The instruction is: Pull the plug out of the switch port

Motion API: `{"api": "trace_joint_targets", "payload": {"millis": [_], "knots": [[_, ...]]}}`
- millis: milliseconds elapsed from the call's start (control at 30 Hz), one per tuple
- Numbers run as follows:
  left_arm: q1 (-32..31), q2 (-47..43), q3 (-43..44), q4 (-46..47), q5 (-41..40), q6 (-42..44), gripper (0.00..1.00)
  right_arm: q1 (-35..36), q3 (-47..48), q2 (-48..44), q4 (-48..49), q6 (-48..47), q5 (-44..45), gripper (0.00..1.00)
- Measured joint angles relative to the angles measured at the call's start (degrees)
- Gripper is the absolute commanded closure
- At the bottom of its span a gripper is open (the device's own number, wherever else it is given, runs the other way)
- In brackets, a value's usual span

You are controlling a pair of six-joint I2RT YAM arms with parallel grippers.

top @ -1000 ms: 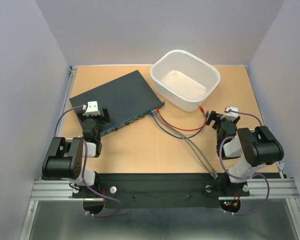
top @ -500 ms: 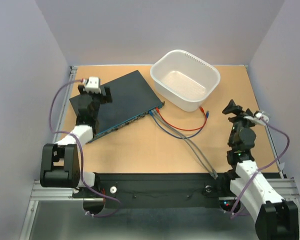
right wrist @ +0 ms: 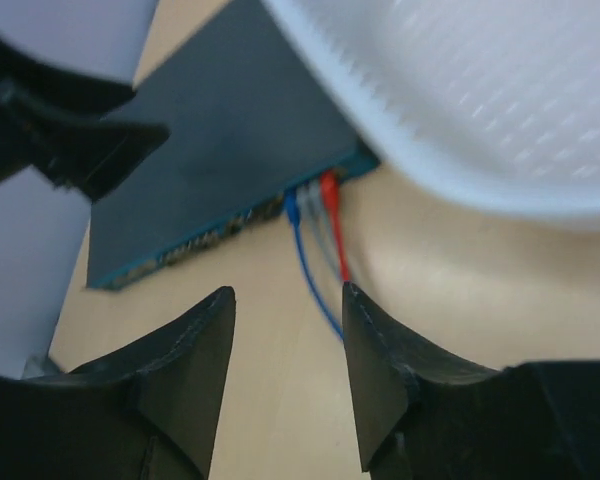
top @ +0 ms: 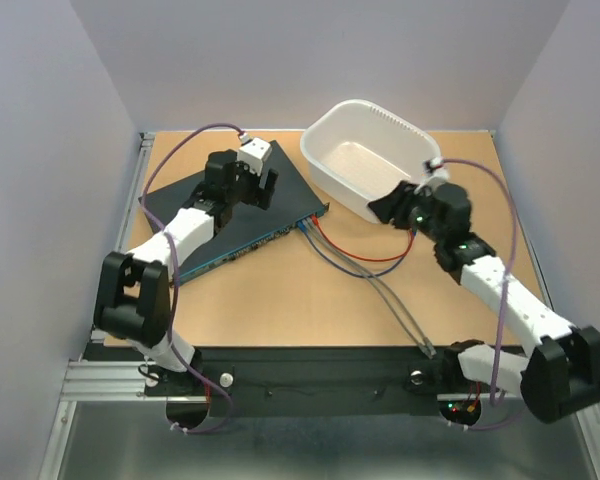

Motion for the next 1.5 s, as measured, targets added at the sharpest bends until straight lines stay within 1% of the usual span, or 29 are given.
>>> {"api": "trace_joint_targets", "payload": {"millis": [33,67,100,133,200,267,467,667,900,1333,1500], "knots": [[-0.09,1.46,0.17,-1.01,-0.17,0.20,0.09,2.23,-0.90,1.64,0.24,1.57,-0.07,0.50],[-0.28,4.02,0.39,-2.47,-0.42,0.48,0.10,5.84,-2.49,4.22,1.16,3.34,-0.09,0.54],[-0.52,5.81,0.42,-3.52,-0.66,0.74,0.10,7.56,-3.30,5.38,1.79,4.52,-0.09,0.55],[-0.61,7.30,0.42,-4.52,-0.85,1.18,0.11,10.08,-4.92,7.10,4.11,7.17,-0.26,0.55],[-0.98,8.98,0.50,-5.75,-1.09,1.97,0.11,12.74,-6.58,9.42,8.48,10.23,0.44,0.55],[-1.49,9.81,0.87,-6.45,-1.22,2.78,0.11,14.95,-6.32,14.08,12.41,13.33,1.66,0.55],[-2.14,11.23,2.51,-6.45,-1.77,4.66,0.12,16.35,-0.55,30.05,19.10,17.53,4.28,0.54],[-2.10,12.98,2.99,-6.54,-2.99,4.98,0.12,16.35,7.08,39.21,21.14,18.16,6.82,0.50],[-2.10,14.05,2.99,-6.62,-2.69,3.91,0.13,16.52,13.22,45.07,22.75,18.16,8.87,0.50],[-2.10,14.10,3.08,-6.62,-2.23,2.19,0.13,16.61,14.40,48.30,26.58,17.92,12.68,0.50],[-2.10,14.58,3.39,-6.62,-2.19,1.77,0.13,16.61,14.62,48.50,26.93,18.08,12.90,0.51]]}}
